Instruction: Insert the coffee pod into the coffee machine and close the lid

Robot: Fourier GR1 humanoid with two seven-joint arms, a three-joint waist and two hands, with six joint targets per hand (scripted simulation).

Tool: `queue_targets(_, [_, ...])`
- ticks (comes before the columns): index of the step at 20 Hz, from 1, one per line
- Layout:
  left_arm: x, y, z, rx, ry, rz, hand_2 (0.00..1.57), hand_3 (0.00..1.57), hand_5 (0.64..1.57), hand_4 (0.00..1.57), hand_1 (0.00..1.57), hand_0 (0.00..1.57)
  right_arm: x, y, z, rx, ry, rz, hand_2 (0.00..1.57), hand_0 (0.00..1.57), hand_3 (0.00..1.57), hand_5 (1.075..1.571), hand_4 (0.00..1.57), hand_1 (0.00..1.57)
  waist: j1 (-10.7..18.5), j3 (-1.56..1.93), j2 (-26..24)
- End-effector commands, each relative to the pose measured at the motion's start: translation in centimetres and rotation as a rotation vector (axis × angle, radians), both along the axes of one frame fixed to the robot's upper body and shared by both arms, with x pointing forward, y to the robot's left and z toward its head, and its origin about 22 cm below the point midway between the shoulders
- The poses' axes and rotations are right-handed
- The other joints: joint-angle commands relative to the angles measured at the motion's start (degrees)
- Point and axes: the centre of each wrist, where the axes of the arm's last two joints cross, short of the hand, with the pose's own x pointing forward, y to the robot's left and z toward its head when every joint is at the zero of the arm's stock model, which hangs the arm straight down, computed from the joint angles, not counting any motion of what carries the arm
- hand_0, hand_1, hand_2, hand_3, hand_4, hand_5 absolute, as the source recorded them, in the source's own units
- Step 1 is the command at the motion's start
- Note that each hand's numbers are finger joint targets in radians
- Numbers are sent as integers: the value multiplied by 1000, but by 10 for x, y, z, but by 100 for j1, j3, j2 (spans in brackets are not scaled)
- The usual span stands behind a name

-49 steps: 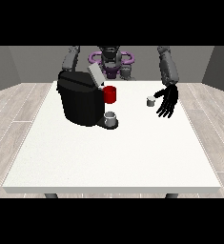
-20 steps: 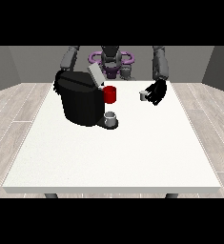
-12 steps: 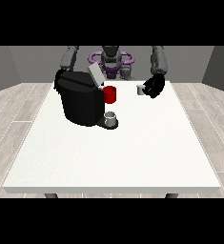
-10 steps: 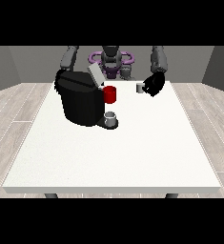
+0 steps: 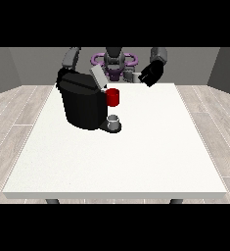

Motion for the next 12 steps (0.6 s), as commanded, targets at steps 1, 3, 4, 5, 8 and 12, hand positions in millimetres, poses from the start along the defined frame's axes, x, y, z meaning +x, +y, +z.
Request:
queue_targets(1, [-4, -13, 2, -18, -7, -18, 1471, 1425, 1571, 629, 1461, 1461, -8, -29, -5, 6, -26, -11, 0, 0, 0, 1571, 295, 0, 97, 1, -10])
queue_targets(3, [5, -40, 24, -3, -3, -24, 1473, 1402, 1571, 635, 1501, 1501, -3, -13, -9, -21, -21, -26, 0, 0, 0, 1571, 311, 0, 120, 1, 38])
queue_targets(4, [1, -35, 12, -16, 22, -8, 1453, 1404, 1571, 625, 1462, 1462, -19, -9, -16, -7, 15, -11, 0, 0, 0, 1571, 232, 0, -28, 0, -173])
queue_targets(5, [11, -47, 37, -10, -25, -17, 1403, 1381, 1571, 651, 1340, 1340, 8, -2, 3, -17, -31, -14, 0, 0, 0, 1571, 154, 0, -5, 1, 100])
queue_targets(8, [17, -44, 40, -109, 8, 45, 1414, 1367, 1571, 654, 1367, 1367, 8, 5, 11, -7, -38, 38, 0, 0, 0, 1571, 197, 0, -264, -1, 44])
queue_targets(12, [22, -52, 64, -89, -78, 17, 1448, 1335, 1571, 615, 1459, 1459, 24, -10, 19, 11, -83, -3, 0, 0, 0, 1571, 207, 0, -142, 0, 451])
